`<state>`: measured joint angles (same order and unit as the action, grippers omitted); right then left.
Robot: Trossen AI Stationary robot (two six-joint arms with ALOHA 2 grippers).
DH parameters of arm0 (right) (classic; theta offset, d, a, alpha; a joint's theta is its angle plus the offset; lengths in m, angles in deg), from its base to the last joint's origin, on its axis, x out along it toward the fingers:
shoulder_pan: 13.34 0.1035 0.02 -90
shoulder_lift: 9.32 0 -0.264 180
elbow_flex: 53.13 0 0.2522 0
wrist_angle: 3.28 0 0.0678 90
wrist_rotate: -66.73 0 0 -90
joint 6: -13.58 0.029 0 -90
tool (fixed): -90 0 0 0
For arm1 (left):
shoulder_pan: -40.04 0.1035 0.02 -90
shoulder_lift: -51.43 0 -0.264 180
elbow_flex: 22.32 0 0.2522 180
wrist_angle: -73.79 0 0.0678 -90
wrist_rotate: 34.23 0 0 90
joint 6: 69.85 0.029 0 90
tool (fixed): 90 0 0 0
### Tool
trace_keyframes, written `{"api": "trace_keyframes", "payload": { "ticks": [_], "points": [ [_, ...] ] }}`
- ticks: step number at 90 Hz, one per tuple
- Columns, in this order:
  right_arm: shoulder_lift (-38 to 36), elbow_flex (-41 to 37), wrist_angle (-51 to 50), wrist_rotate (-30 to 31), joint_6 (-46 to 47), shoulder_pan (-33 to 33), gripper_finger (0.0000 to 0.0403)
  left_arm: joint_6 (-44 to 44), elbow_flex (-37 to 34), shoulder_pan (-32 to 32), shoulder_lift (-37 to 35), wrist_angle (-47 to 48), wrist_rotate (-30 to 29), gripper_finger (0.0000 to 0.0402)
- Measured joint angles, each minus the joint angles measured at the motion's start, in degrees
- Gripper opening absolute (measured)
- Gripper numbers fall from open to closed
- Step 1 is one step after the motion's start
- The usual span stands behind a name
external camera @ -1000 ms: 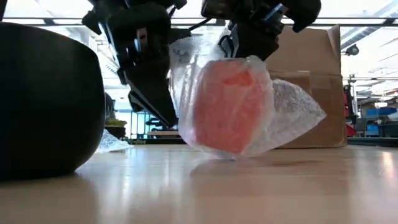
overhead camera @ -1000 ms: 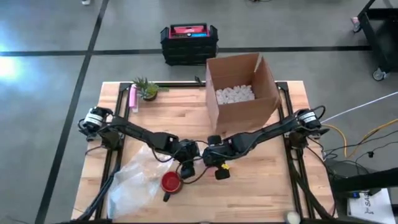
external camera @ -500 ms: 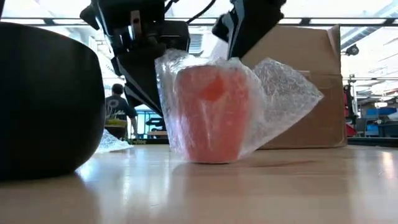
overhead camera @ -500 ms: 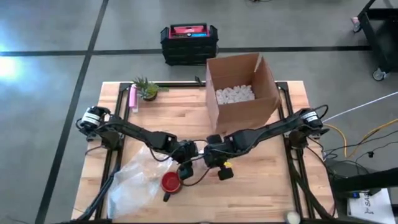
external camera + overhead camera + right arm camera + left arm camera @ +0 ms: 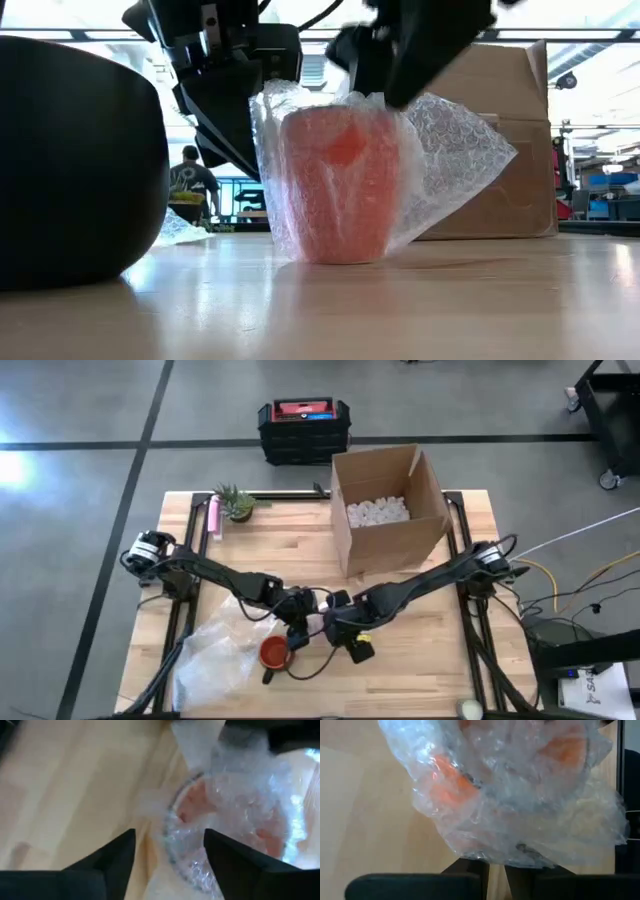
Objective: Wrap mug
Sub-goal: Put the wrapped orange mug into the brown cardboard box
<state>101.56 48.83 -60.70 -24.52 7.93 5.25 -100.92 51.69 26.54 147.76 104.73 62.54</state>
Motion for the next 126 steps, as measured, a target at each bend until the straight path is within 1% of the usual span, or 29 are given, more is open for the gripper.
{"api": "trace_keyframes", "payload": {
  "ticks": [10, 14, 19, 28, 39, 44, 55, 60, 70, 89, 97, 107, 117, 126],
  "points": [
    [3.05, 0.20, 0.22, 0.41, -0.29, -0.07, 0.0247, 0.00, 0.00, 0.00, 0.00, 0.00, -0.22, 0.0036],
    [3.83, 0.33, 0.26, 0.52, -0.53, -0.14, 0.0239, 0.00, 0.00, 0.00, 0.00, -0.02, -0.22, 0.0036],
    [4.51, 0.54, 0.33, 1.20, -0.59, -0.18, 0.0220, 0.00, 0.00, 0.00, 0.00, -0.02, -0.24, 0.0036],
    [4.72, 0.82, 0.19, 2.04, -0.57, -0.19, 0.0158, 0.04, -0.01, 0.00, 0.00, -0.31, -0.22, 0.0036],
    [3.98, 0.96, -0.61, 2.98, -0.90, -0.22, 0.0045, 0.03, -0.02, 0.00, -0.02, -0.60, -0.25, 0.0036],
    [3.39, 1.12, -1.29, 3.04, -1.22, -0.19, 0.0020, 0.04, -0.02, 0.00, -0.02, -0.62, -0.24, 0.0036],
    [0.93, 1.81, -3.03, 3.30, -0.74, -0.12, 0.0028, 0.04, -0.02, -0.09, -0.03, -0.61, -0.22, 0.0036],
    [-0.75, 2.77, -5.16, 3.42, -0.34, 0.09, 0.0026, 0.04, -0.04, -0.09, -0.24, -0.52, -0.22, 0.0036],
    [-5.53, 4.37, -8.44, 3.44, -0.20, 1.16, 0.0009, 0.04, -0.04, -0.22, -0.92, -0.65, -0.22, 0.0036],
    [-16.16, 7.73, -10.05, 4.39, 1.60, 2.63, 0.0010, 0.15, -0.04, -0.46, -1.77, -1.58, -1.70, 0.0036],
    [-20.46, 9.15, -10.01, 7.17, 1.64, 2.70, 0.0010, 0.32, -0.04, -0.44, -1.77, -1.80, -1.77, 0.0036],
    [-25.31, 10.98, -10.22, 12.68, 0.59, 2.02, 0.0010, 0.55, -0.02, -0.42, -1.77, -2.11, -1.93, 0.0036],
    [-30.00, 12.51, -9.64, 17.84, -0.65, -0.72, 0.0010, 0.51, -0.04, -0.44, -1.67, -2.14, -1.88, 0.0036],
    [-33.46, 12.79, -10.70, 20.90, -1.00, -4.47, 0.0010, 0.52, -0.04, -0.44, -1.66, -2.56, -1.88, 0.0036]
  ]
}}
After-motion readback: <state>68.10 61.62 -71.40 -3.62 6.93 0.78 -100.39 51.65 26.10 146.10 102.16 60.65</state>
